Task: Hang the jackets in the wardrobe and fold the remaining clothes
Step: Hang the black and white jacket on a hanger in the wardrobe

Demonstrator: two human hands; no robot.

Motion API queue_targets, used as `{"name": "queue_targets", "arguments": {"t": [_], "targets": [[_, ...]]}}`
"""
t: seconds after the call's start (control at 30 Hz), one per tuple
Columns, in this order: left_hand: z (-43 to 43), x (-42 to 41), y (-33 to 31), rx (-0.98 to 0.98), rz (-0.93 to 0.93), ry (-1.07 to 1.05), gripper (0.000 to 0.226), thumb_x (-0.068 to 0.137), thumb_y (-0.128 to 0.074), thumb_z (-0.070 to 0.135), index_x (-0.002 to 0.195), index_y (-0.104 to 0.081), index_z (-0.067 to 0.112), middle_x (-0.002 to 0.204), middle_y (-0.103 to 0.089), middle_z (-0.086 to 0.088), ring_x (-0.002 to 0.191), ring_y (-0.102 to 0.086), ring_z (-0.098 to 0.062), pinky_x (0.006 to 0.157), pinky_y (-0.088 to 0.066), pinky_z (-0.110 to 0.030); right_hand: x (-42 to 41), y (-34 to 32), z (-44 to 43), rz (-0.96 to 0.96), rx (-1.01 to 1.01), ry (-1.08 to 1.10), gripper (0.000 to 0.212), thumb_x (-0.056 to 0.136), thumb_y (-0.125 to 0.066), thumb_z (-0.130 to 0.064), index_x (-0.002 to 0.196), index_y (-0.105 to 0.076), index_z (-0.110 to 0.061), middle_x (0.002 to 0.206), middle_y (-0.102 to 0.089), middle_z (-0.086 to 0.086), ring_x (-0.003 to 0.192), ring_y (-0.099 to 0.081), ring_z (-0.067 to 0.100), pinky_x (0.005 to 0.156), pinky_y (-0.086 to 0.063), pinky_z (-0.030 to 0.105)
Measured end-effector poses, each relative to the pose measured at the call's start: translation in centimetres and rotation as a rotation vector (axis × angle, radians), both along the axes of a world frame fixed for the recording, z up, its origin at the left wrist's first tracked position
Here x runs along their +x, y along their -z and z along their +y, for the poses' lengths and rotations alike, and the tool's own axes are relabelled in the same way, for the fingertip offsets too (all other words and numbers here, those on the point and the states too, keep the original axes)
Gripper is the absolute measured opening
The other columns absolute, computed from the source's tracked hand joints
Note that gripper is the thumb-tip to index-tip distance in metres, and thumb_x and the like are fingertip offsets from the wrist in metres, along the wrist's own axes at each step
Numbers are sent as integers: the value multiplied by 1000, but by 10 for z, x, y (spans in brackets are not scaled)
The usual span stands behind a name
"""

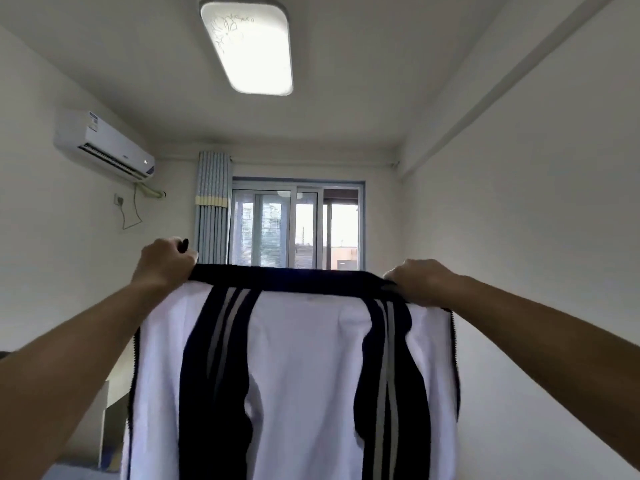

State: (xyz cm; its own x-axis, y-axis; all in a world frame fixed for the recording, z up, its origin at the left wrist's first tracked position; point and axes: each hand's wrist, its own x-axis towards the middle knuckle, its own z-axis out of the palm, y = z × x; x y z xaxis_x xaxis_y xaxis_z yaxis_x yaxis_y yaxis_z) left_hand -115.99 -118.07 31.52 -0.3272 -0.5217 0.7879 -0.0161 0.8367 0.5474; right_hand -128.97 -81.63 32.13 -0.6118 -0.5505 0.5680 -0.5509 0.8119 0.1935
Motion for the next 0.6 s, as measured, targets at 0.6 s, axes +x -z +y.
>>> {"name": "queue_targets", "arguments": {"t": [0.6], "targets": [[9, -12, 5, -39, -50, 42, 26, 93, -50, 12, 69, -48, 4, 66, -48, -10, 72, -47, -28, 64, -30, -30, -42, 11, 29, 28, -125, 98, 20, 102, -36, -23, 87, -48, -24, 83, -56, 2, 73, -51, 23, 55, -32, 29]]}}
